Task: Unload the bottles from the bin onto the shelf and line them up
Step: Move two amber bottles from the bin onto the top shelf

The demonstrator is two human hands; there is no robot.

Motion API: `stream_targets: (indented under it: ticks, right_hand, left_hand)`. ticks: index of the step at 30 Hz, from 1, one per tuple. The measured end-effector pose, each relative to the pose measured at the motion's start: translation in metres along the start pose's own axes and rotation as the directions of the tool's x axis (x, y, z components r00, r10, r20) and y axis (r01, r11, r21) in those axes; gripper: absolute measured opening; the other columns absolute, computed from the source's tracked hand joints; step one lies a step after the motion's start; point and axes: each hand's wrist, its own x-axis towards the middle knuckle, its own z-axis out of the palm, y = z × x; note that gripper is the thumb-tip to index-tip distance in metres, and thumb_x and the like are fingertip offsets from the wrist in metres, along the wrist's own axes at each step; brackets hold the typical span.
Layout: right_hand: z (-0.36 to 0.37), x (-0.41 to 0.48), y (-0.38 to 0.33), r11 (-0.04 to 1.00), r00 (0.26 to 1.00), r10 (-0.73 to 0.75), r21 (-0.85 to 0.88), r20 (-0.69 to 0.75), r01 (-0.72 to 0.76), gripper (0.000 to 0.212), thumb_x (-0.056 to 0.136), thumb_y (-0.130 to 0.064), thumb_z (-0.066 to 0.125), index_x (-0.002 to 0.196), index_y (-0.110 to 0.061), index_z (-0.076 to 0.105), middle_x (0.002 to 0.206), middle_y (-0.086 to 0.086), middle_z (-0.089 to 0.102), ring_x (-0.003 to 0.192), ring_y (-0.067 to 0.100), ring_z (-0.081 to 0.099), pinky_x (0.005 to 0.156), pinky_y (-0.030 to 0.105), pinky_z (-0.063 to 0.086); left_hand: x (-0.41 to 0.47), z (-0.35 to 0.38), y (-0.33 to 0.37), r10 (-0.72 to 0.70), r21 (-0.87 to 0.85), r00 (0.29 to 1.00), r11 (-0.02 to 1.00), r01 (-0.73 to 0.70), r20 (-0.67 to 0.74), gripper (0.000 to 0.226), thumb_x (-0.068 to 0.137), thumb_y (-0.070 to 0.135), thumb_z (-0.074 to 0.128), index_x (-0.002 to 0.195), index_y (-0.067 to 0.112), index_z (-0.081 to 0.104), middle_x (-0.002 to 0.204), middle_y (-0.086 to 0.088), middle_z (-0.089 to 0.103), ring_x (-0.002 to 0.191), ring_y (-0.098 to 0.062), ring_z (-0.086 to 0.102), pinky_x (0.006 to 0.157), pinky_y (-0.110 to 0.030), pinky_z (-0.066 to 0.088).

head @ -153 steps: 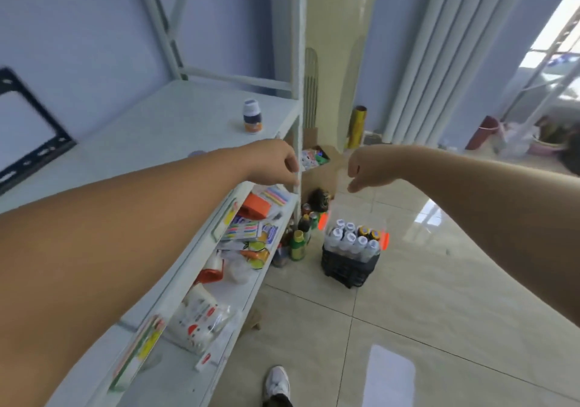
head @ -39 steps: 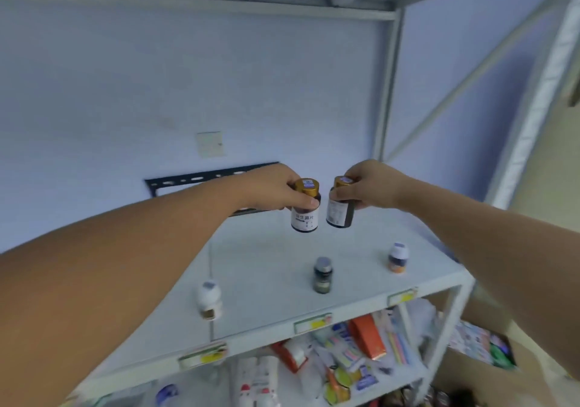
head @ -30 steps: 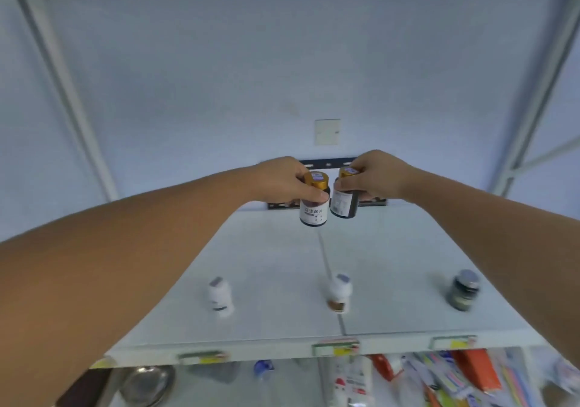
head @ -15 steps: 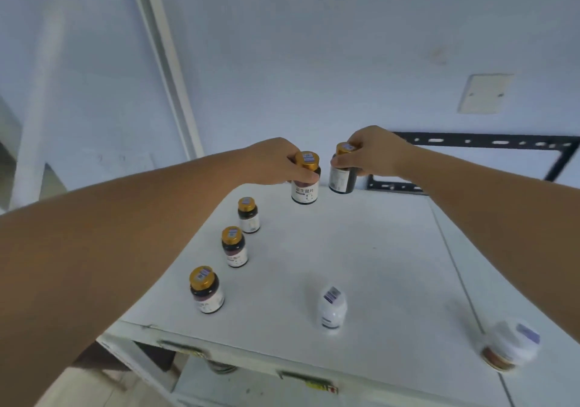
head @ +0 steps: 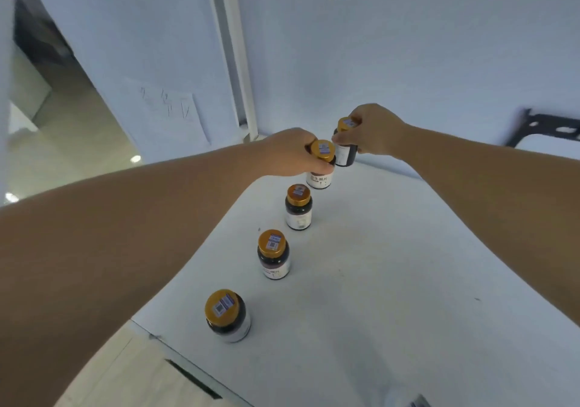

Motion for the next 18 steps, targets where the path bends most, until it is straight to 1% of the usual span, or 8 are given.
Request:
stream_targets:
  ticks: [2,4,6,10,13,15,16,18]
  right_hand:
    - [0.016,0.017,0.003,1.000,1.000,-0.003,-0.014,0.007,0.003,0.043,0.079,-0.039,0.075,0.099,-0.004,0.063,0.088,0.013,0.062,0.078,0.027,0.059,0.072,0.037,0.049]
    - [0.030,0.029,0.006,1.000,1.000,0.005,-0.019,0.013,-0.004,0.044,0.077,-0.041,0.075,0.101,-0.005,0.063,0.086,0.009,0.059,0.075,0.022,0.054,0.068,0.034,0.044]
    - [0.042,0.040,0.008,1.000,0.999,0.013,-0.022,0.031,-0.012,0.046,0.077,-0.040,0.075,0.104,-0.005,0.063,0.089,0.010,0.060,0.076,0.022,0.054,0.067,0.034,0.044]
    - [0.061,0.058,0.011,1.000,0.999,0.019,-0.020,0.051,-0.018,0.044,0.079,-0.037,0.076,0.108,-0.008,0.062,0.106,0.015,0.065,0.083,0.022,0.057,0.070,0.034,0.047]
    - [0.069,0.063,0.013,1.000,0.998,0.018,-0.021,0.054,-0.017,0.045,0.080,-0.035,0.075,0.115,-0.012,0.059,0.111,0.012,0.063,0.091,0.023,0.058,0.073,0.033,0.047]
    - [0.071,0.063,0.012,1.000,0.998,0.028,0.000,0.051,-0.028,0.053,0.079,-0.036,0.076,0.123,-0.014,0.054,0.114,0.010,0.061,0.094,0.023,0.058,0.076,0.035,0.049]
    - [0.070,0.061,0.011,0.999,0.998,0.040,0.003,0.056,-0.040,0.058,0.079,-0.038,0.076,0.126,-0.014,0.052,0.116,0.009,0.060,0.095,0.023,0.058,0.079,0.036,0.050]
    - [0.062,0.057,0.008,0.997,0.995,0.072,-0.016,0.068,-0.071,0.067,0.077,-0.041,0.077,0.131,-0.012,0.049,0.121,0.010,0.059,0.104,0.026,0.058,0.086,0.039,0.050]
  left_hand:
    - [0.012,0.008,-0.013,-0.011,-0.032,1.000,0.999,0.012,0.014,0.027,0.080,0.048,0.073,0.095,0.026,0.070,0.085,0.006,0.070,0.075,-0.009,0.062,0.061,-0.023,0.042]
    - [0.023,0.016,-0.023,-0.024,-0.059,0.999,0.998,0.027,0.046,0.016,0.080,0.045,0.075,0.085,0.032,0.067,0.079,0.011,0.067,0.075,-0.007,0.062,0.060,-0.021,0.039]
    - [0.031,0.024,-0.031,-0.029,-0.073,0.996,0.997,0.034,0.079,0.015,0.081,0.043,0.076,0.080,0.034,0.063,0.078,0.014,0.065,0.075,-0.004,0.060,0.060,-0.019,0.038]
    - [0.042,0.033,-0.042,-0.038,-0.088,0.987,0.995,0.053,0.159,0.015,0.081,0.041,0.078,0.085,0.035,0.064,0.085,0.012,0.068,0.080,-0.004,0.063,0.062,-0.018,0.041]
    - [0.046,0.031,-0.047,-0.051,-0.099,0.978,0.992,0.072,0.201,0.027,0.079,0.044,0.079,0.101,0.032,0.068,0.098,0.009,0.071,0.092,-0.009,0.065,0.071,-0.022,0.047]
    - [0.046,0.024,-0.047,-0.070,-0.121,0.977,0.988,0.095,0.202,0.037,0.079,0.047,0.079,0.109,0.028,0.070,0.103,0.008,0.072,0.099,-0.013,0.066,0.074,-0.024,0.050]
    - [0.045,0.019,-0.046,-0.080,-0.109,0.978,0.989,0.102,0.193,0.043,0.080,0.051,0.077,0.112,0.023,0.071,0.104,0.006,0.072,0.101,-0.017,0.066,0.078,-0.028,0.054]
    - [0.042,0.007,-0.041,-0.097,-0.058,0.981,0.992,0.108,0.168,0.057,0.078,0.059,0.073,0.115,0.016,0.071,0.106,0.000,0.070,0.103,-0.022,0.066,0.090,-0.037,0.053]
